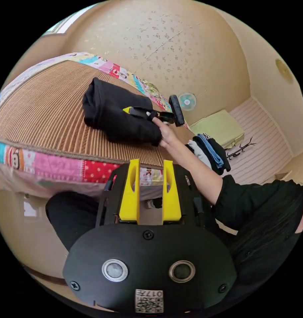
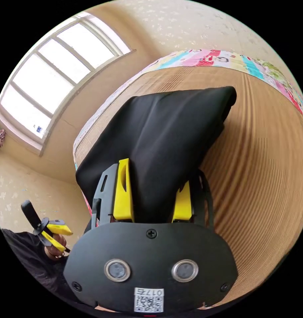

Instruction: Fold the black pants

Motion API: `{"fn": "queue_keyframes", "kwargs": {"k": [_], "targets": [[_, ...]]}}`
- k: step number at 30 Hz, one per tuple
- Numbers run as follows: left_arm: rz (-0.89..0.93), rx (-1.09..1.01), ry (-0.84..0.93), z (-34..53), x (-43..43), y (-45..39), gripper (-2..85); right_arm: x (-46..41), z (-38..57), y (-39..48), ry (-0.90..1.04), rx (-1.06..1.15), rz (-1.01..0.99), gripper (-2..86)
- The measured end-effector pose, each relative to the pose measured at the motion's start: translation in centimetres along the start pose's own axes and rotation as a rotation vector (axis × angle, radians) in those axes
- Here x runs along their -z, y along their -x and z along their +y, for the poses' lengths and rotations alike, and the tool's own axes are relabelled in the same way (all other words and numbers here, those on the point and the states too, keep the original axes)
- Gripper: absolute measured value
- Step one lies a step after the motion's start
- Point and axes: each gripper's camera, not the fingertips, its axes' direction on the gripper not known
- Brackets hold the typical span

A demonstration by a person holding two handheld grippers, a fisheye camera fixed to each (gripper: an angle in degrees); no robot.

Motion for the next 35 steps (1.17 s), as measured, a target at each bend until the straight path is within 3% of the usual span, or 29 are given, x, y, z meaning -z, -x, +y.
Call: {"fn": "queue_keyframes", "kwargs": {"k": [4,9,12,16,22,25,28,32,35], "targets": [[-0.051,0.182,-0.045,4.2,3.9,4.0,10.8,-8.6,-6.7,9.8,0.091,0.124,-0.056,17.5],[-0.17,0.216,-0.137,5.3,7.5,4.4,10.8,-15.0,-9.7,18.9,0.069,0.021,-0.302,17.2],[-0.233,0.163,-0.13,4.9,7.1,3.4,10.8,-12.9,-5.7,18.7,0.001,0.045,-0.399,15.2],[-0.288,0.092,-0.076,4.3,3.7,3.0,10.7,-8.4,2.8,13.8,-0.018,0.14,-0.365,10.8],[-0.248,-0.077,0.038,0.3,-4.8,1.3,8.9,7.1,20.2,2.9,-0.117,0.101,-0.19,4.6],[-0.239,-0.179,0.054,-2.3,-8.3,-1.1,8.8,15.8,29.0,0.1,-0.183,-0.02,0.035,4.3],[-0.188,-0.247,0.035,-4.0,-10.3,-3.7,8.8,24.0,35.9,-0.8,-0.254,-0.194,0.382,5.4],[-0.151,-0.273,0.038,-3.3,-12.2,-6.6,8.8,35.8,41.0,-0.7,-0.571,-0.433,0.74,9.2],[-0.105,-0.261,0.125,-1.0,-14.1,-7.2,8.7,42.0,43.2,-1.3,-0.846,-0.589,0.813,10.7]]}}
